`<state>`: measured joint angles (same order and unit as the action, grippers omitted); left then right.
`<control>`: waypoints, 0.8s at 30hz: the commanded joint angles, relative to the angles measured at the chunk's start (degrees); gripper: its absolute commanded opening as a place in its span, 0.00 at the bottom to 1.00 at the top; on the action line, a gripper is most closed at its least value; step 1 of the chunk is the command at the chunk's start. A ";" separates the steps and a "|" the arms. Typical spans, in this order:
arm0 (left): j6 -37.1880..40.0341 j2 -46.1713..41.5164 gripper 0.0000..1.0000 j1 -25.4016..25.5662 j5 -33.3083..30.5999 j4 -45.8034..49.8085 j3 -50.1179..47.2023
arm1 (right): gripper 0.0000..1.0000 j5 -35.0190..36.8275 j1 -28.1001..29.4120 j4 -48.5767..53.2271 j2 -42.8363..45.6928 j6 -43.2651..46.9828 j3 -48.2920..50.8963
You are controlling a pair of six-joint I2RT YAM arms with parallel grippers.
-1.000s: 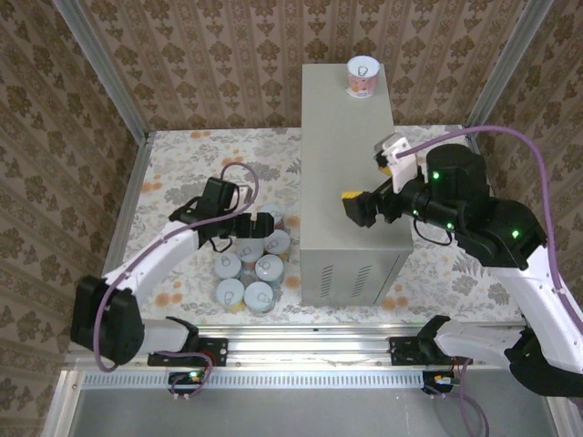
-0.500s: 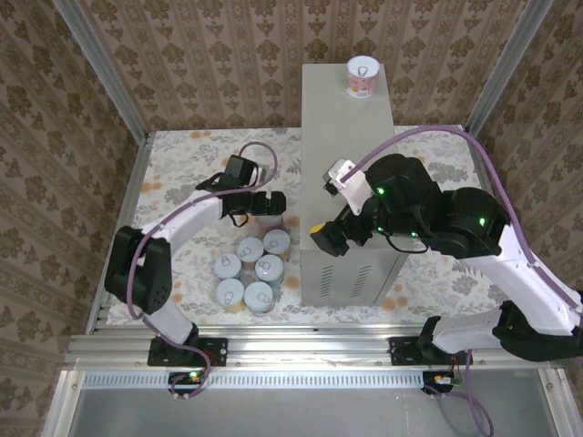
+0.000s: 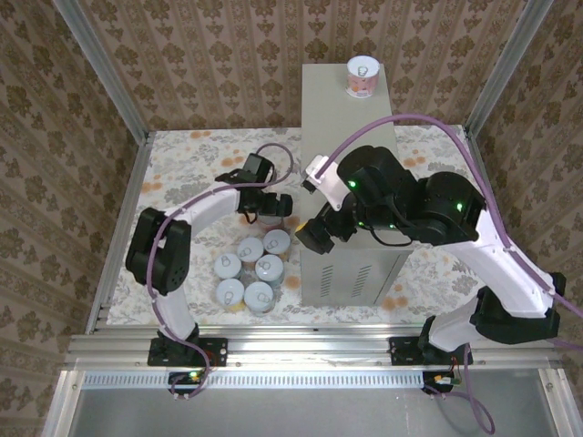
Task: Place and organize the canned foods onto the counter
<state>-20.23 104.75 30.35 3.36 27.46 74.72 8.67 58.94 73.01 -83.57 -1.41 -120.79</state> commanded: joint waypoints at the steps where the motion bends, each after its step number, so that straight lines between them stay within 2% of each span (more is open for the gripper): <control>1: 1.77 1.69 1.00 0.41 -2.02 2.56 1.41 | 1.00 1.16 0.66 2.48 -1.18 1.27 -2.89; 11: 1.77 2.19 0.91 0.85 -2.55 3.41 0.96 | 1.00 1.64 0.66 3.10 -2.81 1.85 -4.97; 19: 2.65 -2.64 0.77 0.77 -3.57 5.47 1.30 | 1.00 2.00 0.65 1.17 -1.83 2.18 -2.87; 24: 3.76 -7.55 0.77 0.34 -4.13 8.55 2.22 | 1.00 2.28 0.65 -0.28 -0.56 2.44 -0.88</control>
<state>-18.33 102.65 31.09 0.38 33.26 74.78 9.52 59.16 73.52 -85.67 -0.10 -122.87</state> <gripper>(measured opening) 0.770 0.999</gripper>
